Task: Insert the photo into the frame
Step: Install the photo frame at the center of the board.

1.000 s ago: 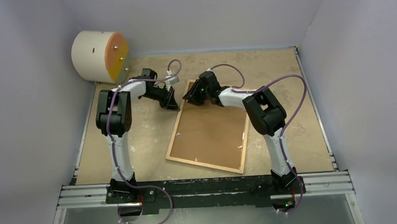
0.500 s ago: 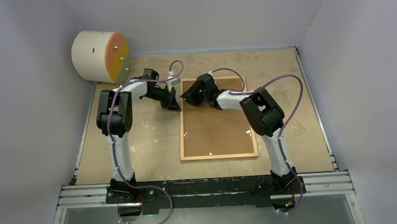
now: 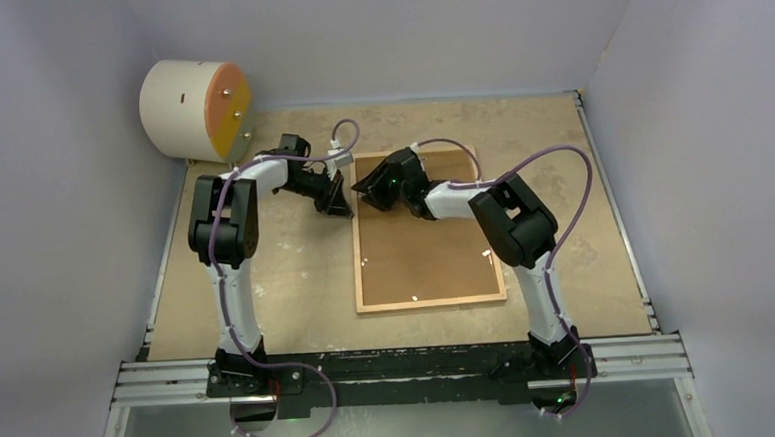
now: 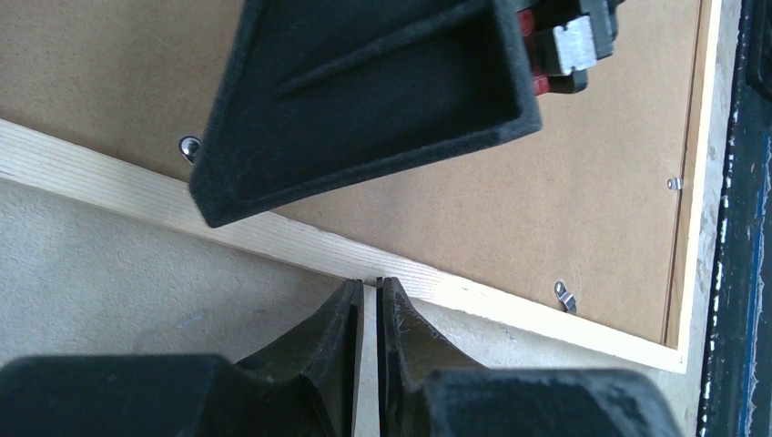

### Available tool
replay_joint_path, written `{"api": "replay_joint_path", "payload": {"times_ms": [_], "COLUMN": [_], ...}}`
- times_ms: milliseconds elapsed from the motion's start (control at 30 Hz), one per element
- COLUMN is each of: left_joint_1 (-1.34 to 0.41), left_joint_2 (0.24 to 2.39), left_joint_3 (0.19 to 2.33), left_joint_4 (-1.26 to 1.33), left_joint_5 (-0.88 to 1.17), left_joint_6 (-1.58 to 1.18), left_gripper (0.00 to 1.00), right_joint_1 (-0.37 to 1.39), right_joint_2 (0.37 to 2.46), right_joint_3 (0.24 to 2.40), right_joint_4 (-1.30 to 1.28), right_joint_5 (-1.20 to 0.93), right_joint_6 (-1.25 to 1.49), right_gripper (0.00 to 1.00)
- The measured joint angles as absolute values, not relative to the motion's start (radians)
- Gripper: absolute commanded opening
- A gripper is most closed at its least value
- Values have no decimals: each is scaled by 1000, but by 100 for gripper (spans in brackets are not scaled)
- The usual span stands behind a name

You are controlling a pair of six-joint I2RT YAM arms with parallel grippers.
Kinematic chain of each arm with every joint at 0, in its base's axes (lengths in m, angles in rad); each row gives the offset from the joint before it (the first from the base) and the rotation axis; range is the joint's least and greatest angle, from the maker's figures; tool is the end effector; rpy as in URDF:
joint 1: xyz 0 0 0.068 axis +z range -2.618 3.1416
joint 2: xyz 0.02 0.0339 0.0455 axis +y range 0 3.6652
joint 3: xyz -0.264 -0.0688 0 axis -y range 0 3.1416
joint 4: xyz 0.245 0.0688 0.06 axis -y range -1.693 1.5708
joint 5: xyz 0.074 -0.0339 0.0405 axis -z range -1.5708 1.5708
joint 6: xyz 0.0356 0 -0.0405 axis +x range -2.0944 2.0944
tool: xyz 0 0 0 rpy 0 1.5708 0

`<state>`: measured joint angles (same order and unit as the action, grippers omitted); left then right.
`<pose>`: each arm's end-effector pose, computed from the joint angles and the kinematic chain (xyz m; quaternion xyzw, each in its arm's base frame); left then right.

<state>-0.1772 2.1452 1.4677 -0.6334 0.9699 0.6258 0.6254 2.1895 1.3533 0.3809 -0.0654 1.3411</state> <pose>0.4044 -0.1023 0.1373 0.3984 0.7839 -0.4252 0.2146 0.3880 0.2830 0.1388 0.2808 0.8003 0.4557 0.2701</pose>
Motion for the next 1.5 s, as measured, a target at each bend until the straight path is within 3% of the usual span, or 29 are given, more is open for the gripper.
{"api": "replay_joint_path", "payload": {"times_ms": [600,1500], "left_joint_1": [-178,-182], "left_joint_2": [2144,2141], "left_joint_3": [1468,1467], "left_joint_4": [-635,-636], "left_joint_5": [968,961], "left_joint_6": [632,632], "left_gripper": [13,13], "right_joint_1": [609,634], "right_joint_2": [2212,2182], "right_joint_3": [1419,1346], "right_joint_4": [326,367], "right_joint_5": [-70,-35], "right_joint_6": [1224,1383], "right_gripper": [44,47]}}
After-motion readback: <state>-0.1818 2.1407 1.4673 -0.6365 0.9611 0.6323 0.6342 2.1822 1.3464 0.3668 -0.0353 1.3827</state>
